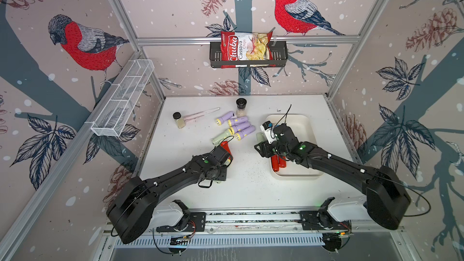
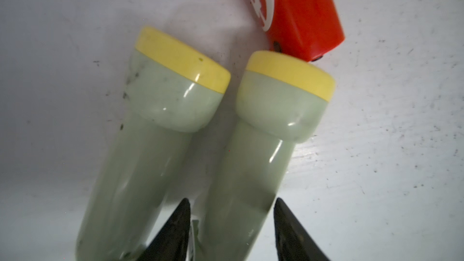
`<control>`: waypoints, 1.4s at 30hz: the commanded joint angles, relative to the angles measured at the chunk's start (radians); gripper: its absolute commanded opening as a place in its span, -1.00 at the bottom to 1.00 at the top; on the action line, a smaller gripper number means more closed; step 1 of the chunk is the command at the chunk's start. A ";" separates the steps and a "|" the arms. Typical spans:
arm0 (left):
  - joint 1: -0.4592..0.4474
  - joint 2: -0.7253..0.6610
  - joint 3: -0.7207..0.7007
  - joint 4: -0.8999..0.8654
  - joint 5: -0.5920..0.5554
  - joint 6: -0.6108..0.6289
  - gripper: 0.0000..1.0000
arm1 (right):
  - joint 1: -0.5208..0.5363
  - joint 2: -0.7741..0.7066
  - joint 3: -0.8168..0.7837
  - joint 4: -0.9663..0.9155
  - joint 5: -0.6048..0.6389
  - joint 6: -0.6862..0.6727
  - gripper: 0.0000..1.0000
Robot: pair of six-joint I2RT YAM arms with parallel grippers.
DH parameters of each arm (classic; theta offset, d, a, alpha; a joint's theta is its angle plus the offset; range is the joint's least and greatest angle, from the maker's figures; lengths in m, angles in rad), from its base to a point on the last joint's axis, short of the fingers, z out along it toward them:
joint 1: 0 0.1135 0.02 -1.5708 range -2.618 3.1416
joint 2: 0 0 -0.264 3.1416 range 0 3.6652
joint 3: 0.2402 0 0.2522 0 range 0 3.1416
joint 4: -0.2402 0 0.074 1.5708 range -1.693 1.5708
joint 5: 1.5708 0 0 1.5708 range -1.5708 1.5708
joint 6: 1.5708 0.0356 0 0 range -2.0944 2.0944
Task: Put the flashlights into the storage boxes
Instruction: Pick up the flashlight from the center of the board.
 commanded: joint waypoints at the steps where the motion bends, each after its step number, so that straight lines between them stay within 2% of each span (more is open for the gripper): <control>1: -0.008 0.018 0.000 -0.012 0.007 0.000 0.07 | 0.002 -0.008 0.000 0.005 0.025 -0.009 0.31; 7: -0.025 0.045 -0.005 0.005 0.030 0.009 0.04 | 0.002 -0.015 -0.007 0.008 0.033 -0.010 0.31; 14: -0.039 0.071 -0.011 0.021 0.043 0.012 -0.15 | 0.002 -0.032 -0.017 0.014 0.042 -0.008 0.31; 21: -0.046 0.015 -0.009 0.085 0.072 0.028 -0.36 | 0.008 -0.105 -0.072 0.082 0.091 0.040 0.29; 32: -0.046 -0.136 -0.038 0.480 0.151 0.088 -0.59 | 0.021 -0.311 -0.277 0.369 0.081 0.217 0.28; 37: -0.046 -0.122 -0.069 0.691 0.190 0.116 -0.62 | 0.027 -0.327 -0.317 0.455 0.010 0.260 0.27; 42: -0.046 -0.100 -0.091 0.814 0.197 0.122 -0.65 | 0.031 -0.340 -0.352 0.553 -0.081 0.326 0.29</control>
